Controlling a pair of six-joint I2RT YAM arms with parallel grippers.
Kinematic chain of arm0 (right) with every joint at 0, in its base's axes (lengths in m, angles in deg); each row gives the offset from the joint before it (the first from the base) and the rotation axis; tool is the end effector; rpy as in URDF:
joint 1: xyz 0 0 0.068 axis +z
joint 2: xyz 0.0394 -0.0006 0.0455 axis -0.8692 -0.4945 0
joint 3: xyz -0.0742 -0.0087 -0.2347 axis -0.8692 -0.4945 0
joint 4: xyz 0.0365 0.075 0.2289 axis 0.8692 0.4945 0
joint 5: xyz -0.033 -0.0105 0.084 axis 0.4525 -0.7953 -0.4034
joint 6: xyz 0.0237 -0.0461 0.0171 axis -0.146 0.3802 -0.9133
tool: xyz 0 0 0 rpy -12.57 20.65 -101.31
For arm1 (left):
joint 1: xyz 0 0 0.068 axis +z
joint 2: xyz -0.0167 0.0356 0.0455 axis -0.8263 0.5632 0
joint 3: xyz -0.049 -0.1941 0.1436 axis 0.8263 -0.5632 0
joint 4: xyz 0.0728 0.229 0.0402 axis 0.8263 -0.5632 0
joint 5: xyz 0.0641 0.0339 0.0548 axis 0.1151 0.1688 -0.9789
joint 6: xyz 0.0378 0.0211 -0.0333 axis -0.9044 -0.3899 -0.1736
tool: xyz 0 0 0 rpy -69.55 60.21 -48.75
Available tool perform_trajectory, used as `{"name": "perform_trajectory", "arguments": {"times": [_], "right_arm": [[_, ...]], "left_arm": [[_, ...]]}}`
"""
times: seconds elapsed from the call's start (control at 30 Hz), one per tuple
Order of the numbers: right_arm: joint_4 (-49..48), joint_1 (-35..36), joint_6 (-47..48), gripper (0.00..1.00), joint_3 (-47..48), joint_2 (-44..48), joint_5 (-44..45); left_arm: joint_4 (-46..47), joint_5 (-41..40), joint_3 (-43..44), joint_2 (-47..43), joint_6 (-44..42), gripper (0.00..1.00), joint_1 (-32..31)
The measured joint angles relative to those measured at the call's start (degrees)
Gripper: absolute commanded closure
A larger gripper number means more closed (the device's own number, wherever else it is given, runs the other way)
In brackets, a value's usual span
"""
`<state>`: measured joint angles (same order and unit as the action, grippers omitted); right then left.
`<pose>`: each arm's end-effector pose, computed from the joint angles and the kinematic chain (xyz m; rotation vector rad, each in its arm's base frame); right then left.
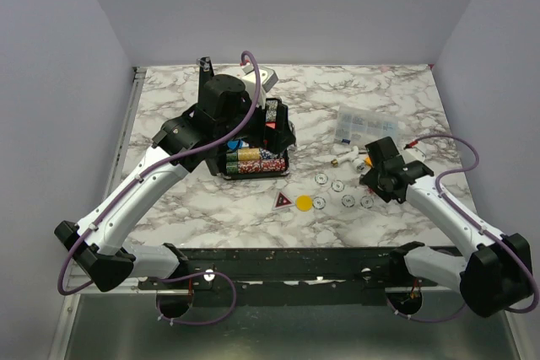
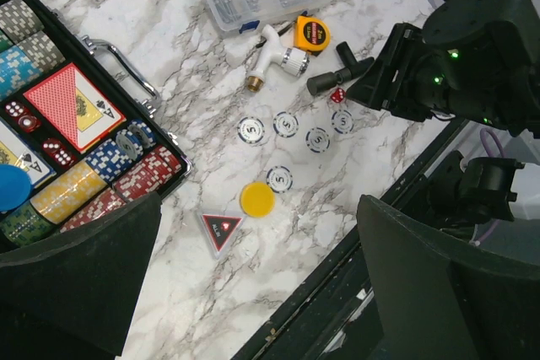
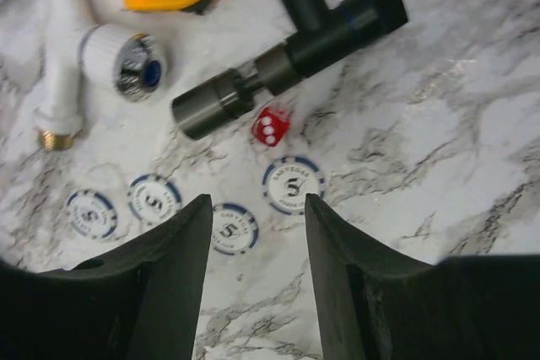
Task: Pack up texas hold em set
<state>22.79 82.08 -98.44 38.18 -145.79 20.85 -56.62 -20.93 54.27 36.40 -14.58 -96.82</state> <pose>0.1832 0.0569 0.2030 0.9586 2.3444 -0.0301 0.1903 -0.1753 0.3997 0.5166 2.0801 -0.8424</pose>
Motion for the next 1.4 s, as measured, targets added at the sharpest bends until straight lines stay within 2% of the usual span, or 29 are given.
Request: {"name": "perform_trajectory", "arguments": {"times": [0.2,0.53,1.4], "right_arm": [[0.66,-5.75,-5.4,0.55,-2.43,-5.05,-1.64],[-2.4,-7.93,-9.92,0.59,-3.02,-8.61,-4.24],[-8.68,-11.06,-11.02,0.61,-3.04,-13.03,-5.16]], "left_arm": [[0.0,-0.04,0.0,0.0,-0.04,0.01,-0.33],[0.0,-0.48,0.0,0.0,-0.22,0.01,-0.66],[0.0,-1.07,0.0,0.02,-0.35,0.01,-1.03]]}}
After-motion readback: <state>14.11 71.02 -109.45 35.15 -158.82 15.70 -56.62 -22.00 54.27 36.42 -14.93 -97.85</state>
